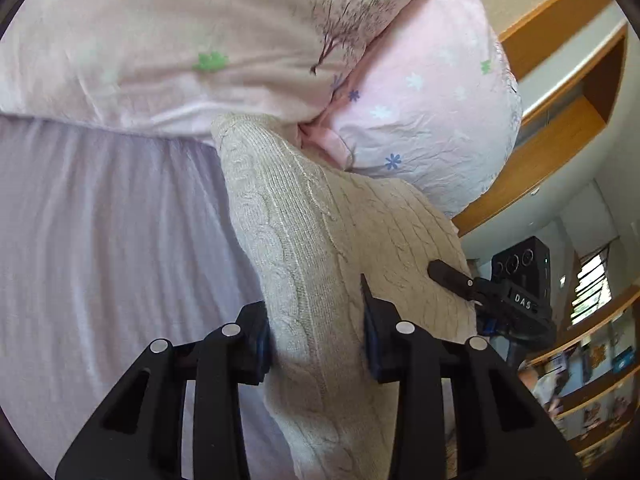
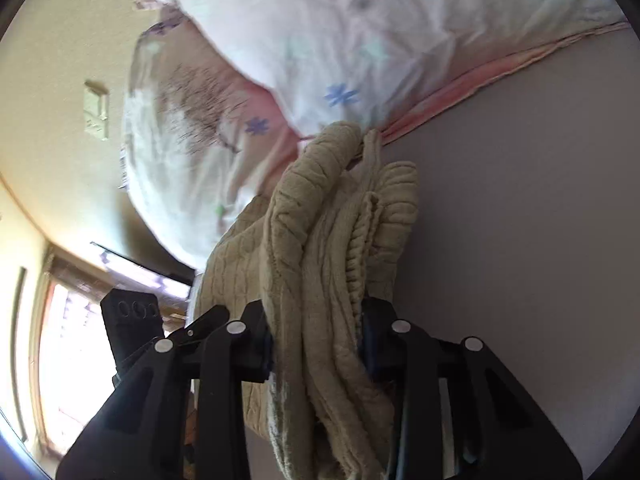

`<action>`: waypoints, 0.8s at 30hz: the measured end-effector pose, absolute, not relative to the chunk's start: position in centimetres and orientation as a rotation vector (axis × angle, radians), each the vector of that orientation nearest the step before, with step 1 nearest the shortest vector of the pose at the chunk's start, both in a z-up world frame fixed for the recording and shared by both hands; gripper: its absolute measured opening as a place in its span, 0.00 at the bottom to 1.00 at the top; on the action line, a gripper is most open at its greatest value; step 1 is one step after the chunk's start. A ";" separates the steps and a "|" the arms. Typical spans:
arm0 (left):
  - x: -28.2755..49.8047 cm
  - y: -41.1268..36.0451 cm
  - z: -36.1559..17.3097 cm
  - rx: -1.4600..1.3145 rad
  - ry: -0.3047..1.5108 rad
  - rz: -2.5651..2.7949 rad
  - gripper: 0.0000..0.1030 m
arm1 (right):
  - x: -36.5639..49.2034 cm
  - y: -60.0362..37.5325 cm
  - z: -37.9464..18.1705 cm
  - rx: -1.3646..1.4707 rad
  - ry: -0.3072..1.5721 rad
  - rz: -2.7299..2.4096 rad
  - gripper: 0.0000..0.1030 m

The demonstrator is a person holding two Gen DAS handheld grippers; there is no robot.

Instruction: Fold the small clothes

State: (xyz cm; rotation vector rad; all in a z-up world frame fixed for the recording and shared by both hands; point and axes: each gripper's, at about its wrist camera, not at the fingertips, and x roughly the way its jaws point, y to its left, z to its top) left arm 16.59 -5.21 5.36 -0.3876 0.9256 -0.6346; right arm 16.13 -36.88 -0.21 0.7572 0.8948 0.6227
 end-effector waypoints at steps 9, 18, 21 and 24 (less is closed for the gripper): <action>13.2 1.3 6.6 -0.201 0.826 -0.421 0.57 | 11.3 -32.8 3.6 0.521 0.770 0.556 0.54; 7.0 1.7 7.5 -0.190 0.784 -0.370 0.75 | 9.3 -28.7 0.6 0.421 0.864 0.421 0.07; 5.1 1.4 6.1 -0.146 0.810 -0.276 0.90 | 9.3 -30.6 0.6 0.489 0.834 0.341 0.07; 3.8 1.0 4.7 -0.101 0.835 -0.233 0.95 | 7.8 -29.8 1.2 0.441 0.816 0.352 0.18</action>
